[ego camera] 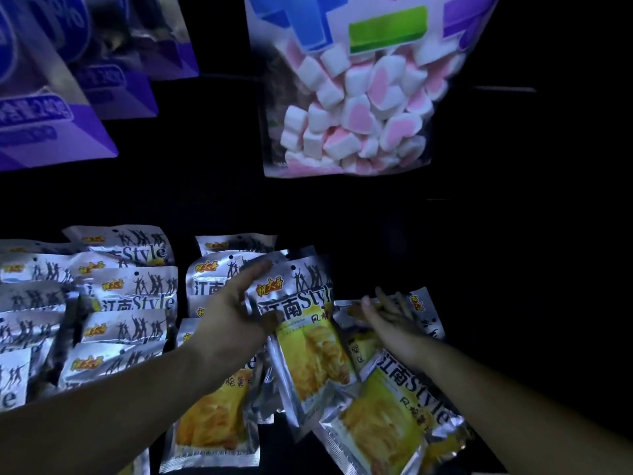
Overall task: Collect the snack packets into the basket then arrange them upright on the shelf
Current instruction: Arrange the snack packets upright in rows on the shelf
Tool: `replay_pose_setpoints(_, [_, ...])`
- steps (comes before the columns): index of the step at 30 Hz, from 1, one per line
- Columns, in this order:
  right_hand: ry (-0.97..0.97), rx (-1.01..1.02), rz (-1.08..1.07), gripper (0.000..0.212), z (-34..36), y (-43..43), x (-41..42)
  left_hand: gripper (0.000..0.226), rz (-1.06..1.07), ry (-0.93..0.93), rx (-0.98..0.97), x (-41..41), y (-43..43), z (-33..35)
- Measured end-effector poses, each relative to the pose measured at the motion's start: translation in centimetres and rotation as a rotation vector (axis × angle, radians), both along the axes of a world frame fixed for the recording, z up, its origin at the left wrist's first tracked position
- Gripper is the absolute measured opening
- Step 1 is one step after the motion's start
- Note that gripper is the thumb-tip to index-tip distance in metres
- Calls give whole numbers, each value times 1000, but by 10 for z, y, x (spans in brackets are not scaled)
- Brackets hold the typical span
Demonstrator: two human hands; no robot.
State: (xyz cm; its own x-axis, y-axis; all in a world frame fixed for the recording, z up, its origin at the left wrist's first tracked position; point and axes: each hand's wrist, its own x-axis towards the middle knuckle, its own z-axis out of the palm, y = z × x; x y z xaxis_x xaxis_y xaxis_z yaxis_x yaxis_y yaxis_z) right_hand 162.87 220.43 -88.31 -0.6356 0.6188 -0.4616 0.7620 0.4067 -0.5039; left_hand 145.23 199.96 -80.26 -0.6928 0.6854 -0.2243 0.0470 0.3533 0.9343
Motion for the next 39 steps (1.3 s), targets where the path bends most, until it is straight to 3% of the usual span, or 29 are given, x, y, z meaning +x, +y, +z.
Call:
replay_pose_setpoints(4, [-56, -14, -98, 53, -16, 7, -2, 71, -6, -61, 4, -2, 2, -1])
replay_pose_setpoints(7, [-56, -26, -158, 90, -49, 14, 8, 71, -14, -83, 4, -4, 3, -10])
replay_pose_setpoints(13, [-64, -123, -316, 99, -67, 12, 22, 70, -2, -28, -35, 1, 8, -14])
replay_pose_setpoints(17, [-46, -193, -393, 120, -64, -1, 27, 73, -9, 29, -11, 4, 5, -14])
replay_pose_setpoints(22, [-8, -189, -331, 80, -46, -14, 29, 72, 10, 35, -17, 5, 7, -16])
replay_pose_setpoints(26, [42, -93, -217, 77, -50, -13, 28, 72, -5, 52, -46, 5, 13, -17])
replay_pose_setpoints(31, [419, 55, -279, 18, -27, -18, 11, 71, -6, 33, -23, 5, 26, -15])
replay_pose_setpoints(35, [626, -199, -221, 36, 13, -28, -7, 68, -15, 90, 23, 13, 38, -12])
replay_pose_setpoints(39, [631, -152, -190, 47, 24, -29, -16, 66, -34, 108, 38, 22, 46, -12])
